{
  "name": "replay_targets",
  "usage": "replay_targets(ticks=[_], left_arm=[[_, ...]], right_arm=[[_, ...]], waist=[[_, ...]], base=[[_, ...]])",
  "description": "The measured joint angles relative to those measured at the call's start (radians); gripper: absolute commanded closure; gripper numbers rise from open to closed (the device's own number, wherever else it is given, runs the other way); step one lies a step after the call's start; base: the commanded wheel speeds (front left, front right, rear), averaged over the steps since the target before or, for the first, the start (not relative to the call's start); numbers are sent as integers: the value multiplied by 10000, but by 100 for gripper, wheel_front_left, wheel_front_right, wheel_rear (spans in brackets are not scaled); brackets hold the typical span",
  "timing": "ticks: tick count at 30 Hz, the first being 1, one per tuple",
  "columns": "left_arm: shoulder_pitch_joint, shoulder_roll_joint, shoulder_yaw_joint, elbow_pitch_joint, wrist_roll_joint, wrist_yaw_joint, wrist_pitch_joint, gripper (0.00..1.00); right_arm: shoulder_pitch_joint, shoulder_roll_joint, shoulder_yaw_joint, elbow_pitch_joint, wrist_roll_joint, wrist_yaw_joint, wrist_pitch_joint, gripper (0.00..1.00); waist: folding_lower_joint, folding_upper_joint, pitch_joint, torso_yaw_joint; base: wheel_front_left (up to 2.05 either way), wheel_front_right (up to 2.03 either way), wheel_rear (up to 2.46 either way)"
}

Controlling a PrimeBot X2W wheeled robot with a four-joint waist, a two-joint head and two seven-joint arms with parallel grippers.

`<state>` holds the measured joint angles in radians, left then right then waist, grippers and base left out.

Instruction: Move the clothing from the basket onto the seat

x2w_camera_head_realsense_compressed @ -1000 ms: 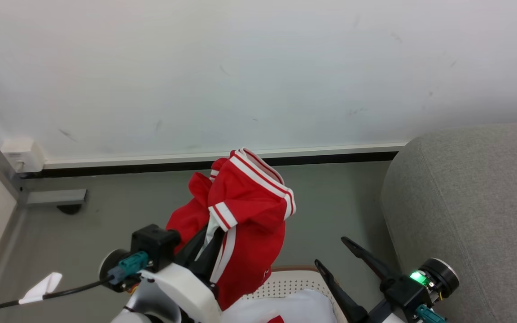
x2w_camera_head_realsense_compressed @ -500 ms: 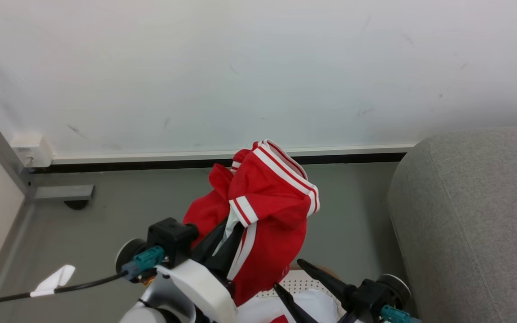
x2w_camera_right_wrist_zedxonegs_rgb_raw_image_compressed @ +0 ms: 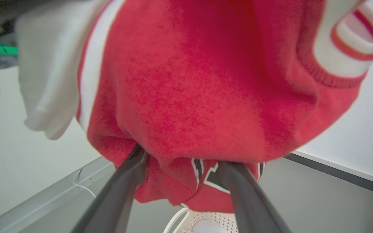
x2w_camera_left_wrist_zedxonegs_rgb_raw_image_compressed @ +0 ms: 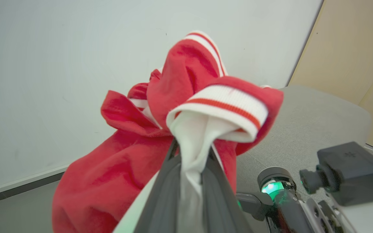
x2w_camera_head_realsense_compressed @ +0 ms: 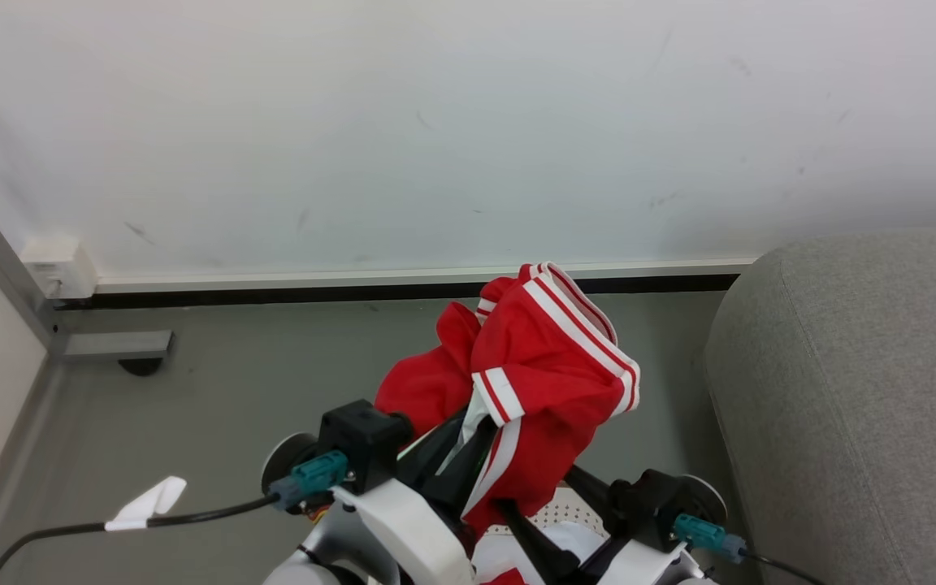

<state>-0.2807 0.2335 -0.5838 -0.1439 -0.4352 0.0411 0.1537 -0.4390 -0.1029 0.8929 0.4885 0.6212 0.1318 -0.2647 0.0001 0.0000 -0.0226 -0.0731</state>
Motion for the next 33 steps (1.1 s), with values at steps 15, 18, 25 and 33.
replay_targets(ticks=[15, 18, 25, 33], left_arm=[[2, -92, -121, 44, -224, -35, 29, 100], [2, -59, -127, 84, -224, -6, 29, 100], [1, -19, -121, 142, -222, 84, -19, 84], [12, 58, -136, 211, -134, 213, -73, 0]], right_arm=[[-82, 61, -784, -326, -148, 0, 2, 100], [-76, 12, -930, -439, -132, 0, 2, 100], [125, -128, -1599, -828, -313, 0, 4, 100], [533, -232, -2562, -1338, -594, 0, 2, 100]], waist=[[0, 0, -17, -8], [0, 0, -15, -37], [0, 0, 2, -112], [0, 0, 31, -309]], base=[[0, 0, 0], [0, 0, 0], [0, 0, 0], [0, 0, 0]])
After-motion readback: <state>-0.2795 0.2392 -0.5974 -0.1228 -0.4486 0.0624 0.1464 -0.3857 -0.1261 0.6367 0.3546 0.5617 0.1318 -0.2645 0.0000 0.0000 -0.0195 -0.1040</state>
